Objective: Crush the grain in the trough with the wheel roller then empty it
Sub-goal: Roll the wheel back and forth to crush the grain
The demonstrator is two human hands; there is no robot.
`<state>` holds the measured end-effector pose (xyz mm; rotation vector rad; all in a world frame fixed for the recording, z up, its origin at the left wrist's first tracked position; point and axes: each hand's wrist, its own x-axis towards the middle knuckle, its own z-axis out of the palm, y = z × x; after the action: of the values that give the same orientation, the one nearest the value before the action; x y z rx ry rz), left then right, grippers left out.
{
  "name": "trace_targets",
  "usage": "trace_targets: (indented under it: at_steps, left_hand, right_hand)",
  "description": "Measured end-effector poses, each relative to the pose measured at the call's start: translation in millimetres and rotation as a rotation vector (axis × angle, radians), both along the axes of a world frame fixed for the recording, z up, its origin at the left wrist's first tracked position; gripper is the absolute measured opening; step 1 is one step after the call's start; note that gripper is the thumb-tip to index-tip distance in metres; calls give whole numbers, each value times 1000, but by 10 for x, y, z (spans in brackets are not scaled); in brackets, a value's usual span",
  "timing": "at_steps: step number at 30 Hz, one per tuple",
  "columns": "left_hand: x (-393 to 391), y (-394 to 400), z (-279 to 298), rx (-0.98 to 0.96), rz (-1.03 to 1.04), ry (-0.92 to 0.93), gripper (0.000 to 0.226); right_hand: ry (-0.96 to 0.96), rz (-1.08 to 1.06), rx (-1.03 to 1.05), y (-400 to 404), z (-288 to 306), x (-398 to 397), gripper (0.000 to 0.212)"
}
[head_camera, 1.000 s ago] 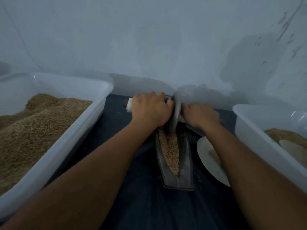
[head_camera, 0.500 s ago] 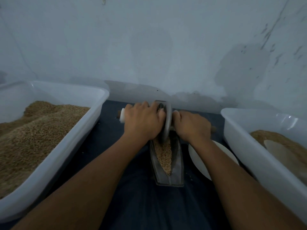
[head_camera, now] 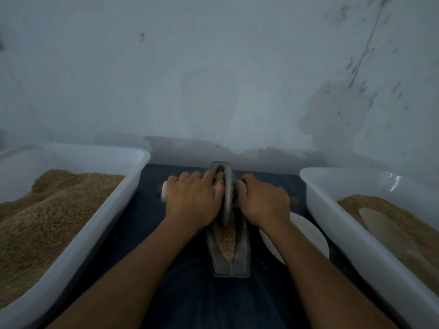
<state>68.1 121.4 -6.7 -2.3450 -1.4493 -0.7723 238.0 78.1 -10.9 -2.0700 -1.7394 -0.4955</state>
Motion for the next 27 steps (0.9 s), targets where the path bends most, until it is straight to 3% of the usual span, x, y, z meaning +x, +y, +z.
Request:
trace_targets:
  at_steps: [12, 27]
  left_hand:
    - [-73, -109, 67, -77, -35, 53, 60]
    - [-125, -184, 253, -319, -48, 60, 42]
  right_hand:
    - [86, 88, -209, -92, 124, 36, 45]
    - [203, 222, -592, -291, 561, 99, 46]
